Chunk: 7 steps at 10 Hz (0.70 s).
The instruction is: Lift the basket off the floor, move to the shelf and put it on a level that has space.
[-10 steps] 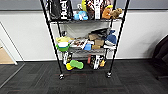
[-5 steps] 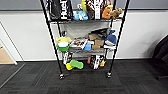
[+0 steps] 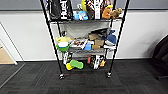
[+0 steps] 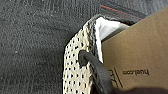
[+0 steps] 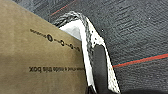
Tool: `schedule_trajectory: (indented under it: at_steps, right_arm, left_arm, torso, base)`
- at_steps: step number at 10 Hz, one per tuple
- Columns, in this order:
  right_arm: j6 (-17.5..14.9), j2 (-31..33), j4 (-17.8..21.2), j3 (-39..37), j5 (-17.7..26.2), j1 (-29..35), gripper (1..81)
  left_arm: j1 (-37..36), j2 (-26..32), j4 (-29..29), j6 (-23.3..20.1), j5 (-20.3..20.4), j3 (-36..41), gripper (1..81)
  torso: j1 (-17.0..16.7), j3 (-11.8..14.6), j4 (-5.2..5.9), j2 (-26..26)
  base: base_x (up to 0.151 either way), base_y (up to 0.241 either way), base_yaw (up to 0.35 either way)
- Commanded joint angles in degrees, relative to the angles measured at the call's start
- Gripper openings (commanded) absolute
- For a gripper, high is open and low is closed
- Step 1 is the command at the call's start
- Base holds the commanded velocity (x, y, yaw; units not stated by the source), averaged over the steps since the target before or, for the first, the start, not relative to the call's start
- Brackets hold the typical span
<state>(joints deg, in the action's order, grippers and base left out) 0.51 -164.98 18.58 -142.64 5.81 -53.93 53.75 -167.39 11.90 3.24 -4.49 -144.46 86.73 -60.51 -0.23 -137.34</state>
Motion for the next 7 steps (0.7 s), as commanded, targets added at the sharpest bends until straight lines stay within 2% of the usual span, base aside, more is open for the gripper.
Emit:
schedule_trajectory:
  at_steps: [1, 6, 7]
  right_arm:
    - [0.4, 0.1, 1.2, 0.7, 2.2, 6.2, 1.0]
    - [0.5, 0.2, 1.4, 0.8, 2.2, 6.0, 1.0]
    - [0.5, 0.2, 1.5, 0.8, 2.2, 5.9, 1.0]
  left_arm:
    - [-6.1, 0.4, 0.1, -0.1, -2.3, 0.5, 1.0]
    - [-4.7, 1.0, 0.5, -0.1, -2.5, 0.7, 1.0]
    - [-4.0, 1.3, 0.6, -0.1, -3.9, 0.5, 1.0]
  torso:
    - [0.0, 0.0, 0.0, 0.0]
    - [0.0, 0.0, 0.0, 0.0]
    - [0.0, 0.0, 0.0, 0.0]
  base:
    - [0.0, 0.0, 0.0]
    - [0.0, 0.0, 0.0]
    - [0.0, 0.0, 0.0]
